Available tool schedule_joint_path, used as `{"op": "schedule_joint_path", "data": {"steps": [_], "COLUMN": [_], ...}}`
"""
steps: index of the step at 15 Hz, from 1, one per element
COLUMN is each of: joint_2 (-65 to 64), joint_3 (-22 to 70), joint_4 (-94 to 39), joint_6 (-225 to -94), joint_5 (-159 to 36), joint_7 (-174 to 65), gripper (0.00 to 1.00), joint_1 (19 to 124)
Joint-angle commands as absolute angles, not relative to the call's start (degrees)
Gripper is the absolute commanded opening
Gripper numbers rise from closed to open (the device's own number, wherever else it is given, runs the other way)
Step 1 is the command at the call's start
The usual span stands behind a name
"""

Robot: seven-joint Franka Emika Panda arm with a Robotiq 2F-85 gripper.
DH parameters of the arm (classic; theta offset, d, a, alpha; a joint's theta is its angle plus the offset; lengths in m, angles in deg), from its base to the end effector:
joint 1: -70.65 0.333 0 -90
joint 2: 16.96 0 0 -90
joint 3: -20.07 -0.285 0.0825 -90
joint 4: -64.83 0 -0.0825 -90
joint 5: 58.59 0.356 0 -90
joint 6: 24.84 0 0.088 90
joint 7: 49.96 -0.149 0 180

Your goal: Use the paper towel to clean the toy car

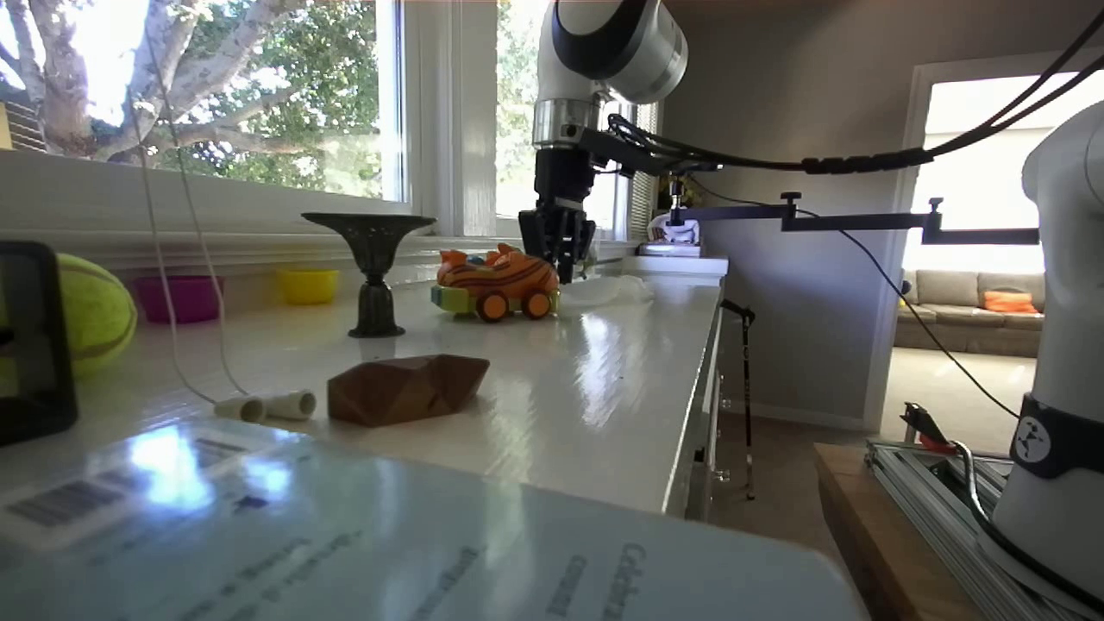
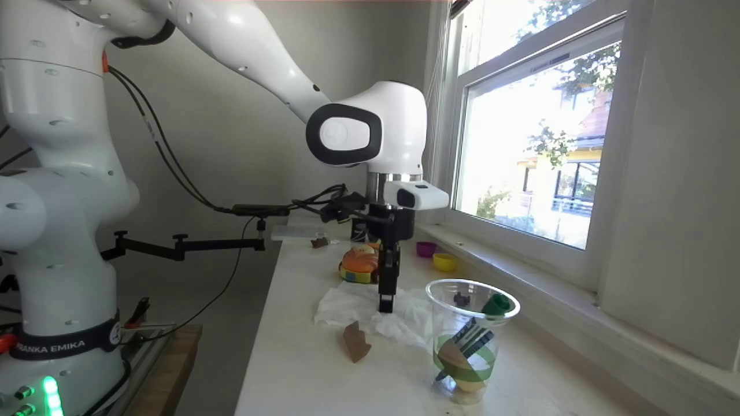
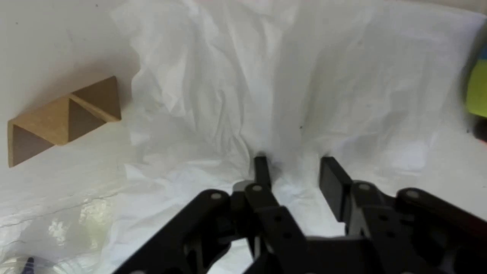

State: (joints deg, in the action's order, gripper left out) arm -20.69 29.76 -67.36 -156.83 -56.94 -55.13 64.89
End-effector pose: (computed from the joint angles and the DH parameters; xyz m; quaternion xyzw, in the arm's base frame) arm 0.4736 -0.1290 0.3222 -0.9816 0.1880 -0.0316 0.0137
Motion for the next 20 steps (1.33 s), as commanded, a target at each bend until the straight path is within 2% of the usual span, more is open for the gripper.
{"op": "schedule_joint_path", "data": {"steps": [1,2,3,11,20], "joint_2": [-20.4,-20.4,-20.4,-22.1,-27.0], "joint_3": [29.1,29.1,29.1,28.3,23.3], "joint_4": [-67.0,-67.0,-67.0,-64.0,-60.3], "joint_6": [-156.9,-157.0,-157.0,-155.6,-155.4], "joint_5": [-55.4,-55.4,-55.4,-54.4,-45.8], "joint_7": [-55.8,-55.8,-55.8,-55.7,-52.0], "gripper": [0.09,0.01,0.0,0.0,0.0], "joint_1": [64.1,64.1,64.0,64.7,69.5]}}
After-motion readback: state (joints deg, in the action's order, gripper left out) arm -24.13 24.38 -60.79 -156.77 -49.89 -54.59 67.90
